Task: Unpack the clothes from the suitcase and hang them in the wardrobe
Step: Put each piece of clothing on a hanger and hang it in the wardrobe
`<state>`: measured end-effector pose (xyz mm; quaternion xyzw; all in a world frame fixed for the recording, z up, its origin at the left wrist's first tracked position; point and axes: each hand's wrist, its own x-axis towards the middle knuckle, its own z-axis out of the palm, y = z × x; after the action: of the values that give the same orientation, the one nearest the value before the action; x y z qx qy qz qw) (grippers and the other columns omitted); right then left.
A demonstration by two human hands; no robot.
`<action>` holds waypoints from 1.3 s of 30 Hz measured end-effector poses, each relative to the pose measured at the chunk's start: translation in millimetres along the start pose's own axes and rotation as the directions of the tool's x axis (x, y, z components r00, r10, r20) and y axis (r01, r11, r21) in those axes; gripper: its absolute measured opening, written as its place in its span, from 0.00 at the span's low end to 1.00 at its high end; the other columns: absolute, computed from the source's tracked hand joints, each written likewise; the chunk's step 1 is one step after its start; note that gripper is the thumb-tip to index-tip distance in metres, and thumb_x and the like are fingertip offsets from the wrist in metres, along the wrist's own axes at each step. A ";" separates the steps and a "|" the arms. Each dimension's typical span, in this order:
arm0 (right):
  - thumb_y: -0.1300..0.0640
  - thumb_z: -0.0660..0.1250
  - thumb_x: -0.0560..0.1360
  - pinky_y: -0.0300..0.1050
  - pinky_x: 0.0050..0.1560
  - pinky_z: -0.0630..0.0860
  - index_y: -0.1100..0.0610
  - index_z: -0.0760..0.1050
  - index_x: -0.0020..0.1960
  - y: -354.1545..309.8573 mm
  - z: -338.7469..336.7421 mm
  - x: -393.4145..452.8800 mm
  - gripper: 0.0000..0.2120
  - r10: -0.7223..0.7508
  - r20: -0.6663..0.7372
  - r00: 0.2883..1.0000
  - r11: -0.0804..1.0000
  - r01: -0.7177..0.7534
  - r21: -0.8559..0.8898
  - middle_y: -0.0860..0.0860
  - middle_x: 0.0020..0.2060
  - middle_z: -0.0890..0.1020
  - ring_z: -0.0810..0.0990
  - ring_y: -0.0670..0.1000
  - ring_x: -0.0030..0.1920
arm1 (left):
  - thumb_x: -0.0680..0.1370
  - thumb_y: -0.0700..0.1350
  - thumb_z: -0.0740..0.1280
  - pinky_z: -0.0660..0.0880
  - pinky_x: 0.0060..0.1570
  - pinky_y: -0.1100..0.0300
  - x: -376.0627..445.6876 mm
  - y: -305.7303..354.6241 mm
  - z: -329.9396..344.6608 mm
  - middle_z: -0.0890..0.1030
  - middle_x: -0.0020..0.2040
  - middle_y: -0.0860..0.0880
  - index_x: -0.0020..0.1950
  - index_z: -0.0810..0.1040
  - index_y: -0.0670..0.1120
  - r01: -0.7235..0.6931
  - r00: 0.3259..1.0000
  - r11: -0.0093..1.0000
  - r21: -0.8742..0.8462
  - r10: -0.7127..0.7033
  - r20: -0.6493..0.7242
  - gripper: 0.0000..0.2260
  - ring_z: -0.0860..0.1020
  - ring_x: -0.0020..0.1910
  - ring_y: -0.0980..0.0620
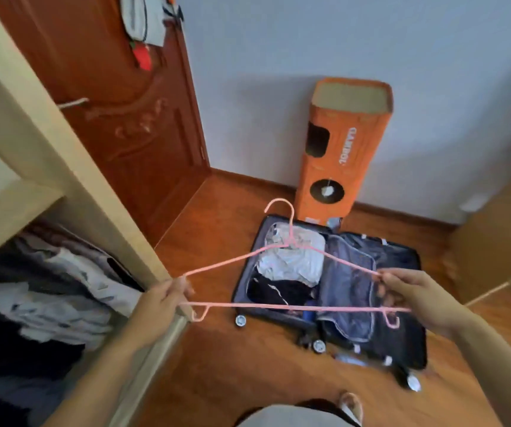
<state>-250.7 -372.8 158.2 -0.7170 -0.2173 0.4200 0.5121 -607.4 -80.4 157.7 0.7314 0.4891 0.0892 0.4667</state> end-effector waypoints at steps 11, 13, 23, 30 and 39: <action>0.47 0.64 0.80 0.20 0.47 0.67 0.51 0.76 0.57 81.0 -121.0 54.2 0.11 0.344 -0.026 0.938 0.901 -0.338 -0.271 0.43 0.55 0.79 0.78 0.47 0.59 | 0.81 0.56 0.58 0.79 0.50 0.48 22.2 90.2 256.1 0.87 0.46 0.43 0.53 0.77 0.39 0.214 0.869 0.967 -0.137 -0.124 0.479 0.20 0.86 0.46 0.44; 0.41 0.62 0.78 0.34 0.58 0.73 0.54 0.82 0.53 95.8 -121.6 72.2 0.19 0.333 -0.057 0.941 0.927 -0.338 -0.163 0.47 0.52 0.85 0.82 0.50 0.58 | 0.84 0.55 0.57 0.78 0.52 0.47 33.5 94.6 270.2 0.87 0.48 0.45 0.54 0.78 0.42 0.206 0.842 0.972 -0.109 -0.120 0.525 0.18 0.86 0.48 0.43; 0.55 0.59 0.83 0.51 0.40 0.69 0.60 0.77 0.38 204.1 -117.7 198.9 0.18 0.477 -0.302 0.825 0.834 -0.533 -0.140 0.52 0.30 0.78 0.74 0.55 0.35 | 0.85 0.53 0.57 0.76 0.47 0.67 184.7 16.4 359.3 0.82 0.57 0.52 0.62 0.74 0.55 0.312 0.774 0.937 0.155 -0.345 0.532 0.10 0.82 0.49 0.55; 0.54 0.58 0.81 0.53 0.41 0.69 0.60 0.74 0.37 388.7 -72.8 356.3 0.17 0.510 -0.557 0.655 0.714 -0.684 -0.151 0.57 0.34 0.78 0.74 0.62 0.39 | 0.82 0.44 0.64 0.77 0.58 0.49 398.2 -212.8 493.8 0.72 0.69 0.44 0.76 0.65 0.48 -0.284 0.797 0.557 0.780 -0.315 0.515 0.23 0.77 0.64 0.42; 0.53 0.59 0.81 0.50 0.43 0.68 0.58 0.76 0.38 504.3 -13.1 445.1 0.17 0.523 -0.580 0.624 0.743 -0.668 -0.047 0.51 0.34 0.80 0.74 0.56 0.38 | 0.67 0.35 0.75 0.75 0.47 0.46 549.1 -351.3 548.2 0.80 0.42 0.42 0.46 0.83 0.42 -0.732 0.681 0.007 0.682 0.054 0.730 0.09 0.78 0.44 0.38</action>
<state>-53.6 -242.0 -471.7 -0.8948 0.1327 0.3188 0.2831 -230.0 61.9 -592.4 0.9488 0.0366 -0.3085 -0.0566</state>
